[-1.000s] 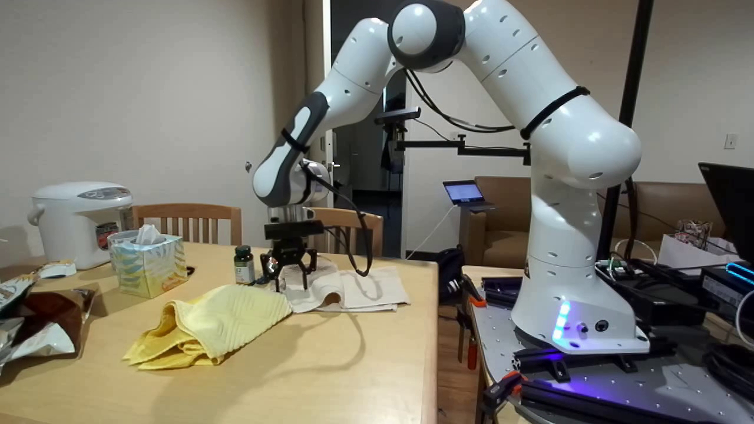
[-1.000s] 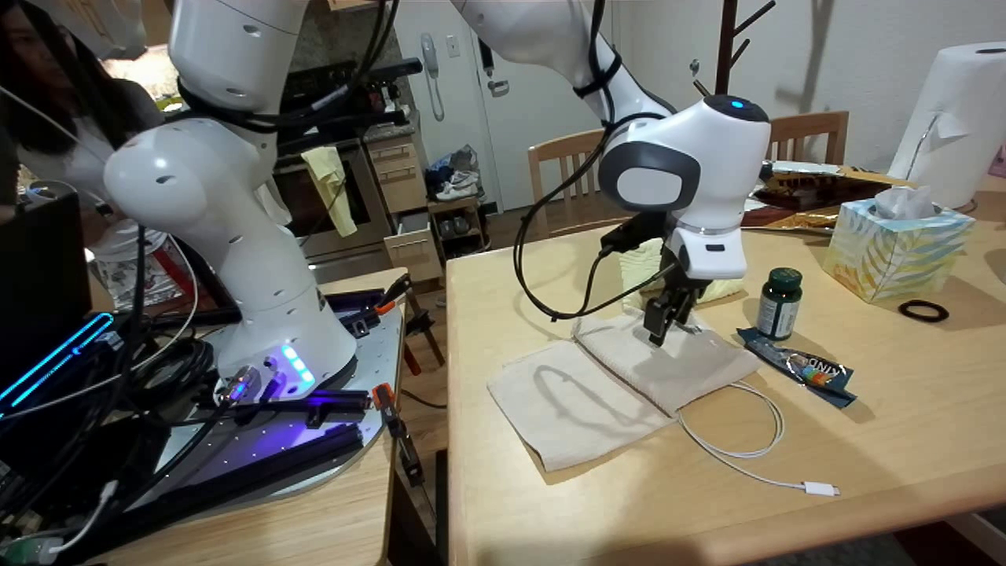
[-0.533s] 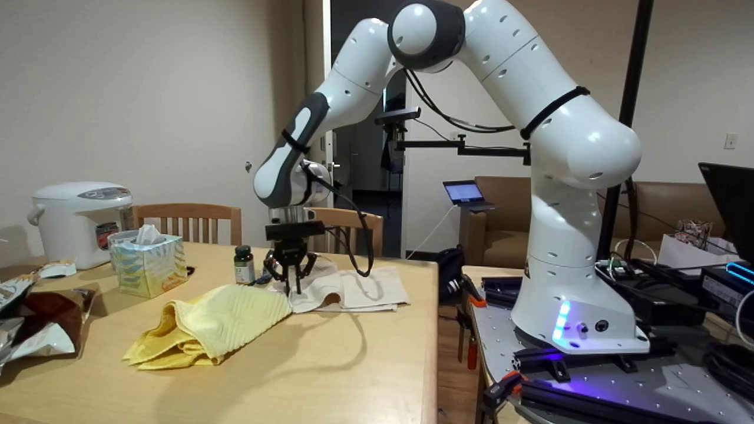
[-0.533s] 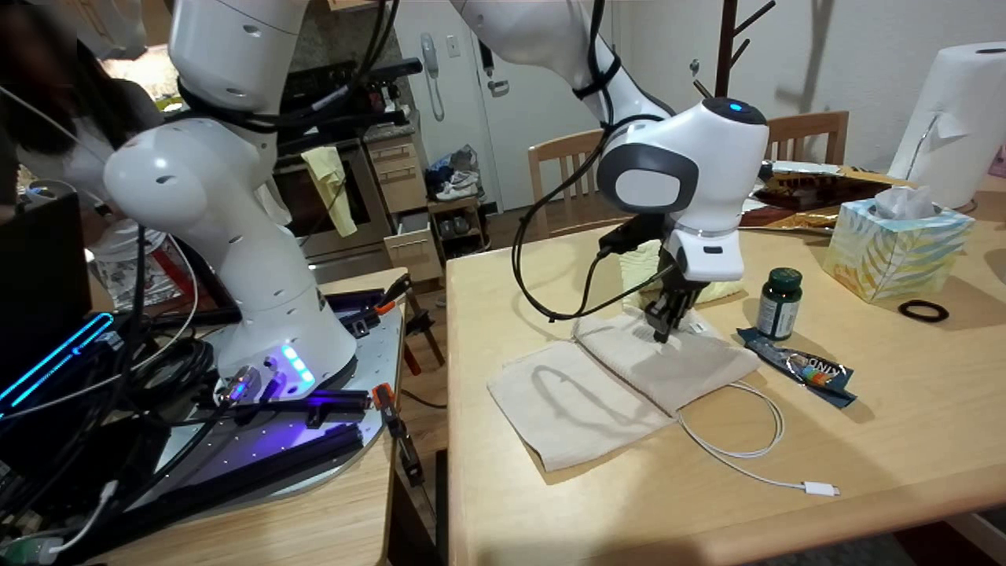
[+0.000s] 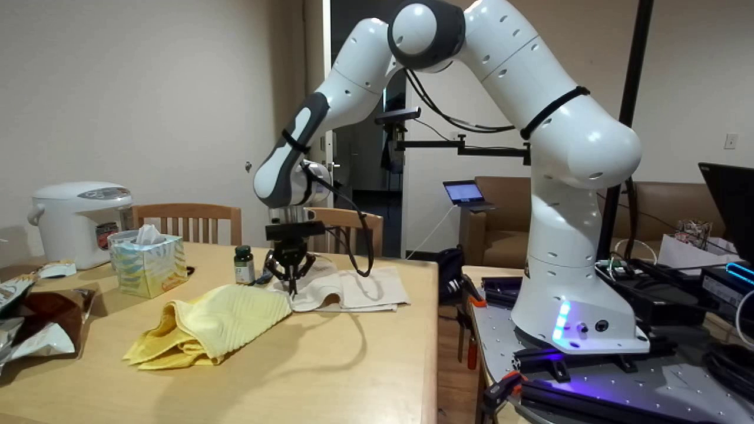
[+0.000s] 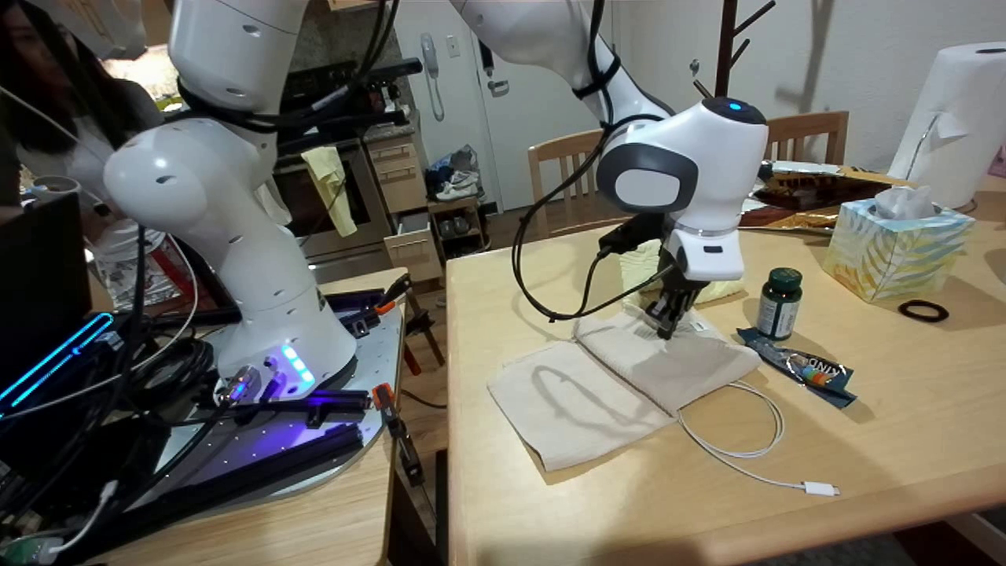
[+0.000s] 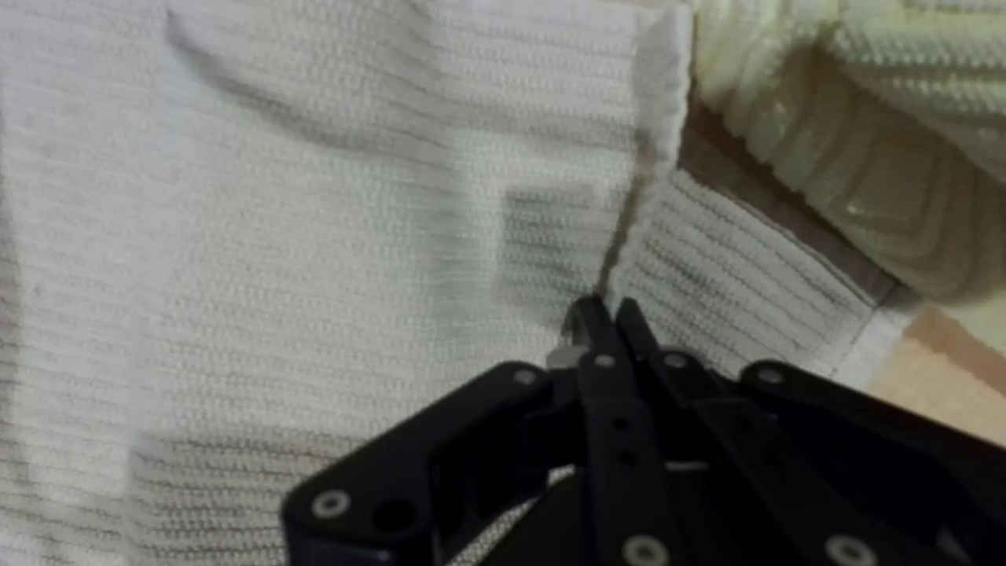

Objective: Move the towel at the edge closer to the bottle

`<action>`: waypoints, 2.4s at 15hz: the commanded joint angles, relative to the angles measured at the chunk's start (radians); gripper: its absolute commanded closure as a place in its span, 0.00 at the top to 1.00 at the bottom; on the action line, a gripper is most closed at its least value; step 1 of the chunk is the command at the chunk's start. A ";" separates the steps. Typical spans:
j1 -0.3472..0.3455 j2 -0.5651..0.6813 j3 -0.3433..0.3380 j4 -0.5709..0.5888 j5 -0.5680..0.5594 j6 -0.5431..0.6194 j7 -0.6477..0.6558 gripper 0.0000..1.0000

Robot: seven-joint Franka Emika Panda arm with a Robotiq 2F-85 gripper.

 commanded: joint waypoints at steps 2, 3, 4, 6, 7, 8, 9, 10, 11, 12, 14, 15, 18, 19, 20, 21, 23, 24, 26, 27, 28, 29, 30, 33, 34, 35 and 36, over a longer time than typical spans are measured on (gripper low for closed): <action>-0.004 -0.033 0.018 -0.023 -0.016 0.067 -0.057 0.01; -0.002 -0.037 0.018 -0.020 -0.018 0.078 -0.063 0.01; -0.004 -0.042 0.022 -0.020 -0.015 0.092 -0.077 0.01; -0.006 -0.052 0.026 -0.015 -0.016 0.107 -0.092 0.01; -0.008 -0.056 0.030 -0.011 -0.015 0.110 -0.097 0.01; -0.010 -0.060 0.033 -0.008 -0.014 0.113 -0.106 0.01; -0.012 -0.061 0.036 -0.002 -0.012 0.112 -0.111 0.01; -0.019 -0.060 0.042 0.006 -0.007 0.109 -0.123 0.01; -0.030 -0.057 0.055 0.014 0.003 0.109 -0.148 0.01; -0.040 -0.054 0.067 0.021 0.012 0.110 -0.169 0.01; -0.067 -0.043 0.097 0.041 0.032 0.098 -0.217 0.01; -0.078 -0.037 0.110 0.050 0.040 0.095 -0.236 0.01; -0.109 -0.022 0.145 0.070 0.060 0.089 -0.281 0.01; -0.117 -0.016 0.153 0.077 0.069 0.087 -0.289 0.01; -0.120 -0.010 0.155 0.084 0.068 0.080 -0.295 0.01; -0.123 0.000 0.158 0.094 0.063 0.075 -0.308 0.01; -0.122 0.019 0.158 0.109 0.050 0.073 -0.326 0.28; -0.125 0.027 0.162 0.117 0.050 0.069 -0.336 0.29; -0.128 0.041 0.166 0.125 0.051 0.072 -0.350 0.40; -0.128 0.046 0.167 0.129 0.050 0.073 -0.353 0.46; -0.129 0.050 0.169 0.131 0.050 0.073 -0.357 0.53; -0.130 0.053 0.170 0.134 0.051 0.073 -0.360 0.58; -0.132 0.054 0.173 0.134 0.053 0.073 -0.365 0.66; -0.140 0.050 0.180 0.129 0.055 0.070 -0.387 0.85; -0.141 0.045 0.180 0.127 0.051 0.055 -0.392 0.90; -0.145 0.040 0.183 0.122 0.054 0.055 -0.401 0.98; -0.144 0.031 0.180 0.114 0.051 0.051 -0.402 0.99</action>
